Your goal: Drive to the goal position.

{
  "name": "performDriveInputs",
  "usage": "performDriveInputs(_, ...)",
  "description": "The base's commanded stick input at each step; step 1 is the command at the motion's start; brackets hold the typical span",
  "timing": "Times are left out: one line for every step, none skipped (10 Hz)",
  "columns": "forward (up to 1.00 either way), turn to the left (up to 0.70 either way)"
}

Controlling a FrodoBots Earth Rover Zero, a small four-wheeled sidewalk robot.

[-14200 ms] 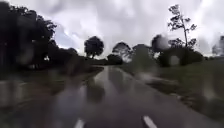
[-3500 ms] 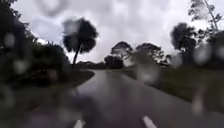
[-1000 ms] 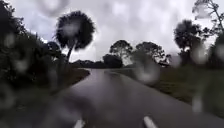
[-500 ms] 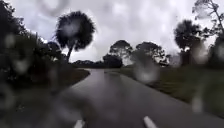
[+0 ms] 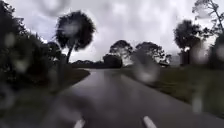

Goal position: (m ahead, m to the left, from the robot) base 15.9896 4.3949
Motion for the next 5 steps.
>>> performDriveInputs(0.7, 0.0)
performDriveInputs(0.7, 0.0)
performDriveInputs(0.7, 0.0)
performDriveInputs(0.7, 0.0)
performDriveInputs(0.7, 0.0)
